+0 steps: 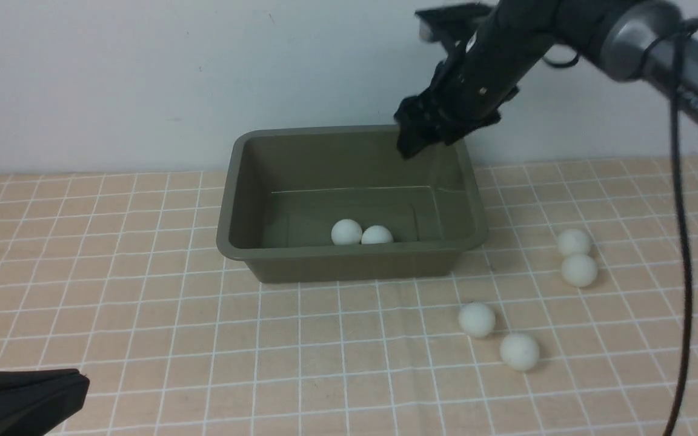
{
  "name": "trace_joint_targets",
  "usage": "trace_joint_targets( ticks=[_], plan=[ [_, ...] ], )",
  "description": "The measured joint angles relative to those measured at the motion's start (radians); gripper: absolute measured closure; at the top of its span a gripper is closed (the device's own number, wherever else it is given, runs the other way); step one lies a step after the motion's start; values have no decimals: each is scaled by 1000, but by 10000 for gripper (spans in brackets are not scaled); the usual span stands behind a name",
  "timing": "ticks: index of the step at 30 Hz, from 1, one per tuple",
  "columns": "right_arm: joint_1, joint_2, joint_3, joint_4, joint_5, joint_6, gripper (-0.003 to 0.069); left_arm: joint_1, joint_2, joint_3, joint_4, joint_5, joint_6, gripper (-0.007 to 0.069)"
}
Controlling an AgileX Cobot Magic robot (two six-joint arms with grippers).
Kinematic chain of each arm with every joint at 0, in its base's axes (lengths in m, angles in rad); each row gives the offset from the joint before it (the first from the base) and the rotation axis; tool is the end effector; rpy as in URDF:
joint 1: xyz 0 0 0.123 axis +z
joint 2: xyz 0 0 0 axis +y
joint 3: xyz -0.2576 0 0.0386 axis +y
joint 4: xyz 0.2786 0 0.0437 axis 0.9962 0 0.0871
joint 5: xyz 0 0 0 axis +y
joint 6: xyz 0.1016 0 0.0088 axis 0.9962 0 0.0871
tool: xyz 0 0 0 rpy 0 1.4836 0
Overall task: Put the table tennis balls into the box on the light coffee tablecloth.
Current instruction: 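Release the ping pong ball into the bin and lift the gripper away, then reach for and grasp a ping pong ball on the table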
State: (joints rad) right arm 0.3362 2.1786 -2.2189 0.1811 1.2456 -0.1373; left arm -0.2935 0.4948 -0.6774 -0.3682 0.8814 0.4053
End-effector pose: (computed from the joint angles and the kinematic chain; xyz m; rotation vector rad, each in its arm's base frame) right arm 0.4660 0.1813 0.2771 -0.6077 2.6241 0.3101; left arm 0.1255 -0.0675 0.3193 0.6459 2.0466 -0.3772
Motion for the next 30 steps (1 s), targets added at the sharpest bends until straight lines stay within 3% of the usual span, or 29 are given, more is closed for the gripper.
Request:
trace_joint_targets(
  ticks=[6, 12, 17, 30],
  plan=[
    [-121, -199, 159, -151, 1, 110, 162, 0, 0, 0, 0, 0, 23, 693],
    [-241, -257, 427, -181, 3, 137, 162, 0, 0, 0, 0, 0, 41, 693],
    [-260, -230, 560, -175, -40, 137, 162, 0, 0, 0, 0, 0, 41, 693],
    [-260, -73, 575, -102, -186, 128, 162, 0, 0, 0, 0, 1, 41, 693]
  ],
)
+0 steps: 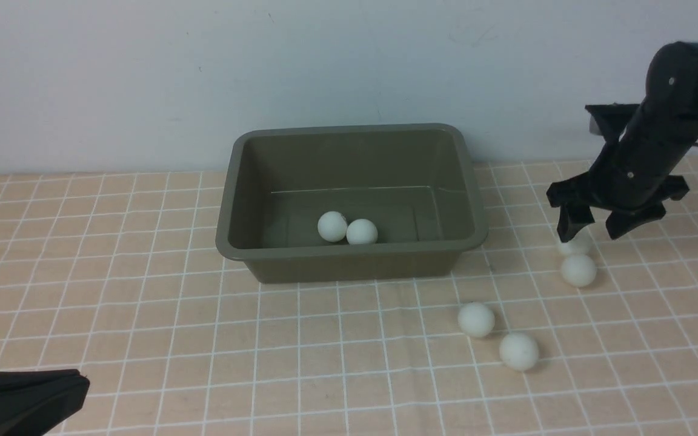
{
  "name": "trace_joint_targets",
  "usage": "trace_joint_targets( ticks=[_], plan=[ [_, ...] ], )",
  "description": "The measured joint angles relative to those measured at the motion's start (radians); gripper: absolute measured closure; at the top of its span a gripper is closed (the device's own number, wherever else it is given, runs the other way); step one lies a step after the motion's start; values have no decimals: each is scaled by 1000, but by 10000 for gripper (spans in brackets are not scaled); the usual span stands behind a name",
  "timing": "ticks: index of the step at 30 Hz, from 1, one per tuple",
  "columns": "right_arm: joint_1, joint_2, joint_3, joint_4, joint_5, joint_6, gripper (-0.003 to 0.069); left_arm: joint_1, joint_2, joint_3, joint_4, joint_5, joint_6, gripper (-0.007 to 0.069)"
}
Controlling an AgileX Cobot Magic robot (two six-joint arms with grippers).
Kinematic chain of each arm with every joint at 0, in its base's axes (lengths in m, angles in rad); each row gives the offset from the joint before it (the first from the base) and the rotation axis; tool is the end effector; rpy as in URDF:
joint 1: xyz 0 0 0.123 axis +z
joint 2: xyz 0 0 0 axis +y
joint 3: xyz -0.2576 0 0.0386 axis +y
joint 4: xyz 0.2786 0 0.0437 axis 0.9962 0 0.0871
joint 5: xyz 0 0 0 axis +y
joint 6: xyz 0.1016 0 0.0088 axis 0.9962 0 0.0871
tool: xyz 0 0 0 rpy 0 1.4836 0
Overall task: Put the table tennis balls into the box on the light coffee tablecloth.
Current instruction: 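Reach for and grasp a ping pong ball on the table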
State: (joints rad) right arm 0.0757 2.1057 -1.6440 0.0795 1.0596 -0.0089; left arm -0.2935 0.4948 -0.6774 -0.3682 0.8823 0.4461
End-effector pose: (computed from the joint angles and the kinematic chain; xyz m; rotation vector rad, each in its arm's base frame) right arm 0.4455 0.0409 0.1392 -0.0758 3.0043 0.1150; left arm 0.1255 -0.0676 0.3193 0.6871 2.0310 -0.3536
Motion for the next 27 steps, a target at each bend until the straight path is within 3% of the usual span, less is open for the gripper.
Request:
trace_joint_targets(
  ticks=[10, 12, 16, 20, 24, 27],
  plan=[
    [0, 58, 0, 1, -67, -4, 171, 0, 0, 0, 0, 0, 0, 693],
    [0, 65, 0, 1, -72, -5, 189, 0, 0, 0, 0, 0, 0, 693],
    [0, 72, -6, 1, -77, -16, 299, 0, 0, 0, -1, 0, 0, 693],
    [0, 72, -85, 3, -19, -33, 298, 0, 0, 0, -1, 0, 0, 693],
    [0, 72, -233, 64, 71, -42, 298, 0, 0, 0, -1, 0, 0, 693],
    [5, 72, -361, 213, 148, -96, 298, 0, 0, 0, -1, 0, 0, 693]
  ],
)
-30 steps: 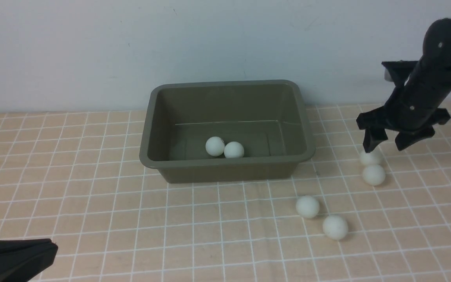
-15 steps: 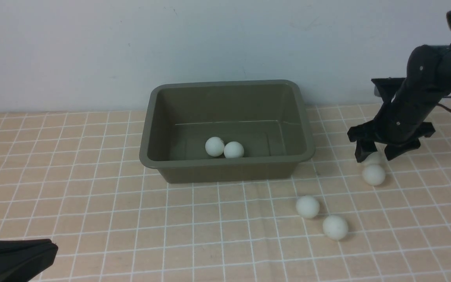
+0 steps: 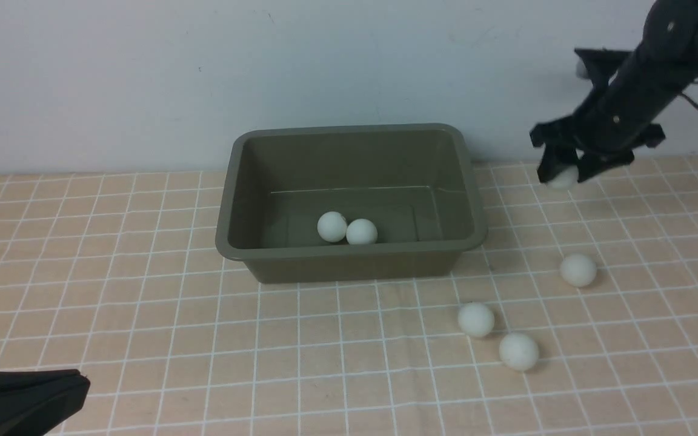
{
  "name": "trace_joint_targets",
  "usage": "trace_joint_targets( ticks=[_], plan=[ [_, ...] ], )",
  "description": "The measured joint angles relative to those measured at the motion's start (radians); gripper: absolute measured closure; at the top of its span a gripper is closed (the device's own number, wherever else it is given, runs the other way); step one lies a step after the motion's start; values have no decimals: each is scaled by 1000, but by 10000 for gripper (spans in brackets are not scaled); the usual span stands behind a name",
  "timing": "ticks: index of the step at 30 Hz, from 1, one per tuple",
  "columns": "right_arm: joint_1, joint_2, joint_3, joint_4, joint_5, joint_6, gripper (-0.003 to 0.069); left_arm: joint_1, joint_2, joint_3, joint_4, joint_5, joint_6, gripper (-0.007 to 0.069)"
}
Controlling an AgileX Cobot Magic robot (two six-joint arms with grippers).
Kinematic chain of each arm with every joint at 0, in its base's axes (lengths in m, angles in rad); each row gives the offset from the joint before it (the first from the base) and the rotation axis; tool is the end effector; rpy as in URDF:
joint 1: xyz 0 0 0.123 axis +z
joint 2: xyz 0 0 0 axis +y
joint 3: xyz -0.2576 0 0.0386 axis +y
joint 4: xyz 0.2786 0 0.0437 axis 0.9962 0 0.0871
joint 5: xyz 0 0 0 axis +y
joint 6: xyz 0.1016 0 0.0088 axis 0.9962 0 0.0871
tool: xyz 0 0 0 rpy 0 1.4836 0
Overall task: Put the table tennis balls into the box on the light coffee tablecloth.
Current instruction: 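Reach for and grasp a ping pong ball on the table, then release the ping pong ball into the bin and lift the gripper away, then reach for and grasp a ping pong ball on the table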
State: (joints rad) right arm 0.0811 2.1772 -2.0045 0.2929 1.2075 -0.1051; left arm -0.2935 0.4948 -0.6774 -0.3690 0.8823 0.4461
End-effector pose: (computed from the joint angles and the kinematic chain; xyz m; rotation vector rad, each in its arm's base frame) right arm 0.4849 0.0670 0.2138 -0.1699 2.8293 0.4066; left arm 0.1254 -0.0676 0.3193 0.6869 2.0309 -0.3545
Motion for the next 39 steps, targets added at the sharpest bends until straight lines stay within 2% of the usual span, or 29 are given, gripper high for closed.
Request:
trace_joint_targets(
  ticks=[3, 4, 6, 12, 16, 23, 30, 35, 39],
  plan=[
    [34, 0, -75, 135, 17, -59, 298, 0, 0, 0, 0, 0, 0, 693],
    [38, 0, -78, 143, 17, -68, 298, 0, 0, 0, 0, 0, 0, 693],
    [103, 0, -99, 196, 12, -119, 298, 0, 0, 0, 0, 0, 0, 693],
    [252, 53, -102, 162, -12, -152, 298, 0, 0, 0, 0, 0, 0, 693],
    [293, 114, -102, 101, -17, -154, 288, 0, 0, 0, 0, 0, 0, 693],
    [297, 145, -105, 58, -19, -153, 214, 0, 0, 0, 0, 0, 0, 693],
    [294, 93, -160, 27, 32, -140, 199, 0, 0, 0, 0, -1, 0, 693],
    [251, -46, -160, -70, 41, -82, 199, 0, 0, 0, 0, -4, 0, 693],
    [177, -198, -89, -184, 40, -16, 199, 0, 0, 0, 0, -6, 0, 693]
  ],
)
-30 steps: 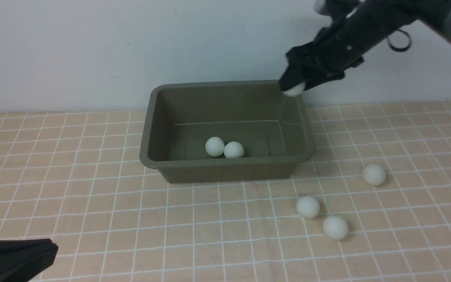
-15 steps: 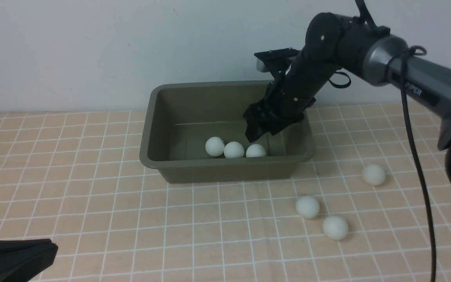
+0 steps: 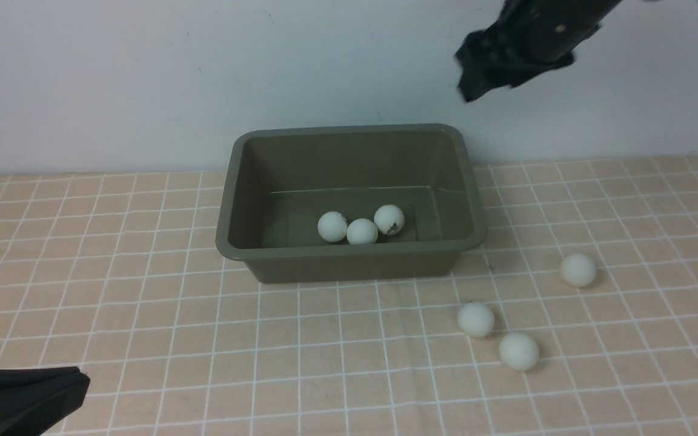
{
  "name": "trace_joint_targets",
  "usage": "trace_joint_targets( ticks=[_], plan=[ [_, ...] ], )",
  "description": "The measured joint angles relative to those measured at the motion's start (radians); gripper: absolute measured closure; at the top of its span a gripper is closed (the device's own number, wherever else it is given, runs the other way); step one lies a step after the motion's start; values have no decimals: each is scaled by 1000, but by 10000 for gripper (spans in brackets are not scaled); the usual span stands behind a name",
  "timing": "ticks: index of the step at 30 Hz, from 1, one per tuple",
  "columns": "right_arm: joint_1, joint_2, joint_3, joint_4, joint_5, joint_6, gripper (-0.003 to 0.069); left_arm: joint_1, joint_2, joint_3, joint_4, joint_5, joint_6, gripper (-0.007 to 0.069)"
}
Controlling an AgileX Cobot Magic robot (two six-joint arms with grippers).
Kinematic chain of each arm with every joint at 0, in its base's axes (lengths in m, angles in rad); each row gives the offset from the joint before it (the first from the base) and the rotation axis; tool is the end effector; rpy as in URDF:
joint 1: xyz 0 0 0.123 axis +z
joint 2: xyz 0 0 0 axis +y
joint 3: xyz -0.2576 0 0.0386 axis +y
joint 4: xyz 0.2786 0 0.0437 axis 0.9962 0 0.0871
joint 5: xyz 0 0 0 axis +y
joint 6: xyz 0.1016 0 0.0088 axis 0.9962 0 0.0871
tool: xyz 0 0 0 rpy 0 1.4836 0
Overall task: Put the table tennis balls into the box on the light coffee tablecloth.
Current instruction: 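Reach for and grasp a ping pong ball on the table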
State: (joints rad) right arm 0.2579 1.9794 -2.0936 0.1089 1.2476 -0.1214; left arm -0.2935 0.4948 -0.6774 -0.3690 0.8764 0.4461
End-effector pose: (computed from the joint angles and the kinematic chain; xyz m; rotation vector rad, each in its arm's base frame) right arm 0.4426 0.1276 0.3315 -0.4850 2.5742 0.1952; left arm 0.1258 -0.0676 0.3197 0.6837 2.0260 -0.3533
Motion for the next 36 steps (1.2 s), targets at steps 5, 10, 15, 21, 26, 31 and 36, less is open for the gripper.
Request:
trace_joint_targets(
  ticks=[5, 10, 15, 21, 26, 31, 36],
  plan=[
    [-133, -162, 231, -40, 3, 40, 199, 0, 0, 0, 0, -2, 0, 693],
    [-195, -187, 409, -29, -7, 46, 199, 0, 0, 0, 0, -13, 0, 693],
    [-192, -151, 553, -11, -134, 46, 199, 0, 0, 0, 0, -15, 1, 693],
    [-163, -46, 564, -4, -192, 46, 199, 0, 0, 0, 0, -15, 1, 693],
    [-160, 55, 556, -8, -214, 46, 199, 0, 0, 0, 0, -15, 1, 693],
    [-160, 107, 552, -26, -227, 46, 199, 0, 0, 0, 0, -15, 1, 693],
    [-160, 145, 550, -28, -232, 61, 223, 0, 0, 0, 0, -15, 1, 693]
  ],
)
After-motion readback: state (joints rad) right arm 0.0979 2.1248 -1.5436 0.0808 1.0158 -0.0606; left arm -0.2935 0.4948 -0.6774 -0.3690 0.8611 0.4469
